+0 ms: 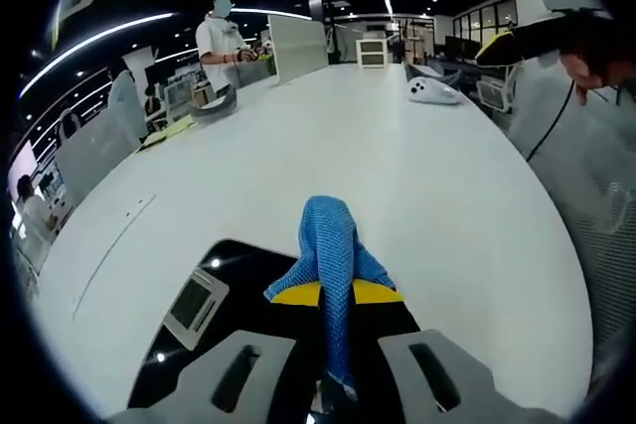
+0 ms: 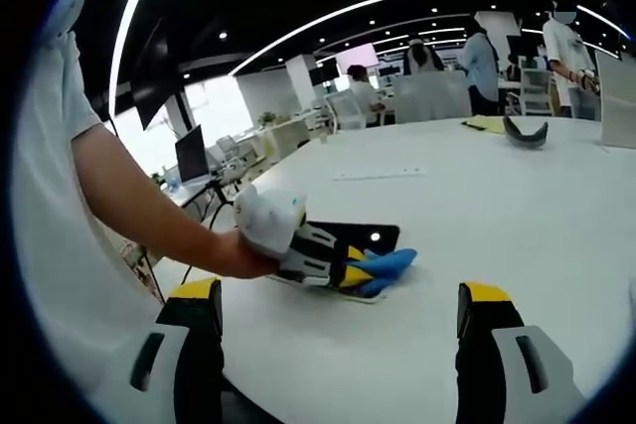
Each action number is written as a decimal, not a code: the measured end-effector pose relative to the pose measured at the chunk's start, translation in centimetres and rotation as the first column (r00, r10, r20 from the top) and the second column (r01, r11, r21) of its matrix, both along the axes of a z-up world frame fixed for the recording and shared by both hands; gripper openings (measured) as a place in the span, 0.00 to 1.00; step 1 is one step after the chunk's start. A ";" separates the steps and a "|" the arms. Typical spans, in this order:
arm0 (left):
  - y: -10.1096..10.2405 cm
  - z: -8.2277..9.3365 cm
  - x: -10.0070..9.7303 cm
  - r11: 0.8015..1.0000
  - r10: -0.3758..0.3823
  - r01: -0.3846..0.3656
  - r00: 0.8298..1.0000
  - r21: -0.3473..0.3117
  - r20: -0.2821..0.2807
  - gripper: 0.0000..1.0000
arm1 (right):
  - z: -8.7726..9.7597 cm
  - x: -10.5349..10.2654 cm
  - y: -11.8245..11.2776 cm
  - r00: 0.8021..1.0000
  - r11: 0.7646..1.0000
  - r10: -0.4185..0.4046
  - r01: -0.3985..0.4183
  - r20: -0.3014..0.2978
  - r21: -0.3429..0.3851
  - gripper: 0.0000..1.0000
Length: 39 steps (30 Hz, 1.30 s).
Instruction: Wipe the mirror surface with the cleaning cloth until all visible marks leave the cleaned area.
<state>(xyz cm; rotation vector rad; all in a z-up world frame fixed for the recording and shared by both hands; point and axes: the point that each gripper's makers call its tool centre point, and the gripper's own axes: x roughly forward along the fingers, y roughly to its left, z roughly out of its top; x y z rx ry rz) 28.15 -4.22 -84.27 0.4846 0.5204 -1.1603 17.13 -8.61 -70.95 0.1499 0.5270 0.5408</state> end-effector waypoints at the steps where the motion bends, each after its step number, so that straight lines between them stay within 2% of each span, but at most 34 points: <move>1: 0.0 0.0 0.1 1.000 0.000 0.000 1.000 0.000 0.001 0.06 | 0.0 0.0 0.1 1.000 1.000 0.002 -0.002 0.000 -0.001 0.98; 39: 2.0 0.0 4.6 0.998 0.059 -0.059 0.998 0.000 0.025 0.06 | 0.1 0.6 0.0 1.000 1.000 -0.004 0.004 -0.005 0.002 0.98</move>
